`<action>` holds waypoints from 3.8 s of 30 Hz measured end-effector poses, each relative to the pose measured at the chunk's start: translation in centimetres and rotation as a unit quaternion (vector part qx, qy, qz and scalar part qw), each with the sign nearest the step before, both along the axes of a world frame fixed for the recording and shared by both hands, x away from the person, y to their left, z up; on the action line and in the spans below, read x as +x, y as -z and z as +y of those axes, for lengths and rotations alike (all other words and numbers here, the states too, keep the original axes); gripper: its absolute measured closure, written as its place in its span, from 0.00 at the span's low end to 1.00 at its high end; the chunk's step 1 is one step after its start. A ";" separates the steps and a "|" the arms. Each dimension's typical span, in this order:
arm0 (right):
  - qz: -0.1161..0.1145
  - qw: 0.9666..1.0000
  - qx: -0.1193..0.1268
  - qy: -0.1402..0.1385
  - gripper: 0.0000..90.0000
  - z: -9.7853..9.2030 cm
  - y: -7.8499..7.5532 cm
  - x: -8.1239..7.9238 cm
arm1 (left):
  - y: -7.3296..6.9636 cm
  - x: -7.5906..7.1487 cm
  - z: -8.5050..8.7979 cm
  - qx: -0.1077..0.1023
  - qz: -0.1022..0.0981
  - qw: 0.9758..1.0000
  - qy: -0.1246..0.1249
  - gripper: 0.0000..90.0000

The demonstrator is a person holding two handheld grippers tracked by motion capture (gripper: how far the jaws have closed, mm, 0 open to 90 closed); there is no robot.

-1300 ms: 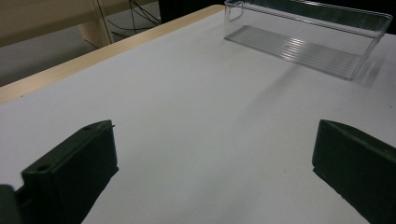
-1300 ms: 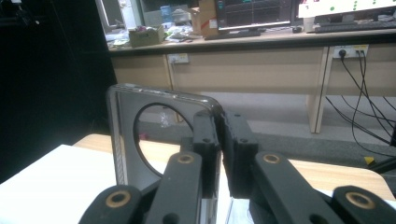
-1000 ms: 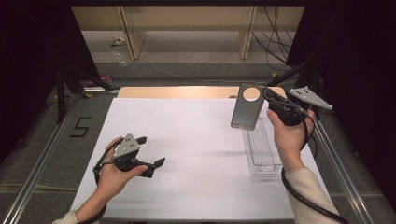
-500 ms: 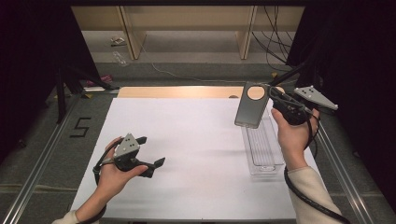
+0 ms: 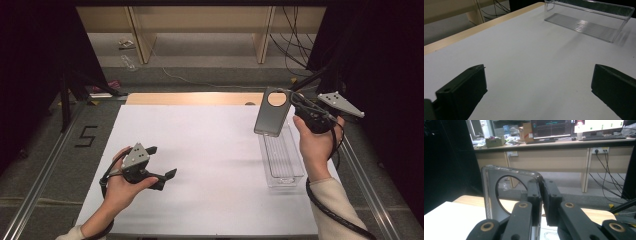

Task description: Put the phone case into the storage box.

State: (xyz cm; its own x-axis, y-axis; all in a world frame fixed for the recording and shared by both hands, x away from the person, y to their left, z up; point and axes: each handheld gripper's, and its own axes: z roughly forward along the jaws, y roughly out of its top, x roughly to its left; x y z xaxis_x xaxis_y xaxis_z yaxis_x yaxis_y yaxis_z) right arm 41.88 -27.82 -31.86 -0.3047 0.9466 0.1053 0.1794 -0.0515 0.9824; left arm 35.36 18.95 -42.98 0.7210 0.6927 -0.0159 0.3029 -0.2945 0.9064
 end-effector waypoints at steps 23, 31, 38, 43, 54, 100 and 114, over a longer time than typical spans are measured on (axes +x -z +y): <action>0.002 1.000 -0.002 0.007 0.94 -0.5 0.2 0.2 | 0.0 0.0 0.0 -0.001 0.000 1.000 -0.001 0.00; 0.001 1.000 -0.004 0.008 0.94 -0.7 0.2 0.2 | 0.0 0.1 0.0 -0.001 0.001 1.000 -0.001 0.00; 0.000 1.000 -0.004 0.011 0.94 -0.9 0.1 0.3 | 0.0 0.1 0.1 -0.001 0.001 1.000 -0.001 0.00; -0.001 1.000 -0.006 0.013 0.94 -1.1 0.1 0.3 | 0.0 0.1 0.1 -0.002 0.001 1.000 -0.001 0.00; -0.001 1.000 -0.007 0.016 0.94 -1.4 0.1 0.4 | 0.0 0.1 0.1 -0.002 0.001 1.000 -0.001 0.00; -0.002 0.999 -0.013 0.034 0.94 -2.8 0.2 0.8 | 0.0 0.1 0.1 -0.002 0.002 1.000 0.000 0.00; -0.005 0.999 -0.018 0.034 0.94 -2.8 0.1 0.9 | 0.0 0.1 0.2 -0.003 0.002 1.000 -0.002 0.00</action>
State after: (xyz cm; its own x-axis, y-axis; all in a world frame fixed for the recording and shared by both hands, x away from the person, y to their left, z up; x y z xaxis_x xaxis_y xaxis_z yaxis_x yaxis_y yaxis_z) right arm 42.81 -30.63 -31.92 -0.2412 0.9682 0.0669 0.1660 -0.0268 0.9858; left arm 35.45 19.14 -42.98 0.7176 0.6961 -0.0225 0.3072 -0.2874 0.9072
